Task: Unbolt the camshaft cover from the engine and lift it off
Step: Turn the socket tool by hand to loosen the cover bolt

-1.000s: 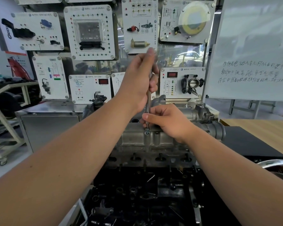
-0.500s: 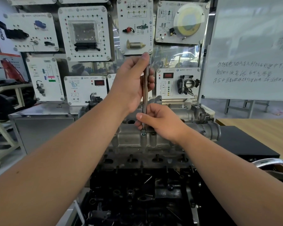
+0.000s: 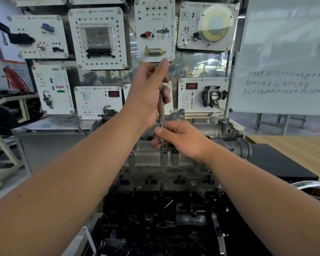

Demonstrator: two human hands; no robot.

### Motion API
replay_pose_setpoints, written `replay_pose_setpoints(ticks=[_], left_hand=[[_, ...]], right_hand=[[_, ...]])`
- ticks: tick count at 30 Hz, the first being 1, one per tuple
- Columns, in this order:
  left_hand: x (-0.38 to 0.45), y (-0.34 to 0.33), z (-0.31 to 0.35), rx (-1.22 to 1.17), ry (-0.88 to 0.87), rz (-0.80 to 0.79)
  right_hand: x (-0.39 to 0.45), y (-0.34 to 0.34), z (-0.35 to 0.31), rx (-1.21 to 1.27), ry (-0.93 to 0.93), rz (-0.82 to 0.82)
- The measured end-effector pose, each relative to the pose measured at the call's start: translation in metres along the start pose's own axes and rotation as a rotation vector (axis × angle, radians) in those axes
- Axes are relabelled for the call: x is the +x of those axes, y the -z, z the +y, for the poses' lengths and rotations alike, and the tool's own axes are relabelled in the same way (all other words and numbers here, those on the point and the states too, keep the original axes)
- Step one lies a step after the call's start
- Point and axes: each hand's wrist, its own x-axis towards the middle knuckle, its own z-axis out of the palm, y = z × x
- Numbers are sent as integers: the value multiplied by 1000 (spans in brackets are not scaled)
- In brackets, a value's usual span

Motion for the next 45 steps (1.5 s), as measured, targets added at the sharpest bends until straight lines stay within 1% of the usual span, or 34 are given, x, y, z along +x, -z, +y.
replay_pose_setpoints(ticks=[5,8,14,17,20,24,26,29,32,36,38,41,43,45], left_hand=[[-1,-2,-4,-90,97,-94],[1,-4,-2,-54,86,-97],[6,-3,1,-70,36,8],[6,-5,-1,-90,23,-23],[5,-6,0,-133,91,-93],[5,-3,4,-98,115,-57],[5,-2,7,-94,100,-45],[4,-1,9,-82,68,-48],[4,-5,7,-70,56,-71],[3,-5,5,-130,134,-147],[2,-4,4,-123,133,-160],[1,-3,7,-66,90,-121],[2,-1,8,-49,50,-78],[3,-1,8,-51,31,-69]], right_hand=[[1,3,-1,135,-21,-18],[-1,8,0,196,-37,-25],[-3,5,0,119,-4,-18],[-2,4,0,124,17,4],[-2,6,1,181,8,14],[-3,10,2,188,-9,-27],[-4,11,3,198,-19,-44],[-4,9,2,143,-11,-43],[-2,6,2,101,25,-22],[-2,5,3,178,22,-1],[-3,8,3,205,13,-24],[-4,10,3,201,-2,-67],[-4,10,3,162,-7,-86],[-3,8,2,117,2,-85]])
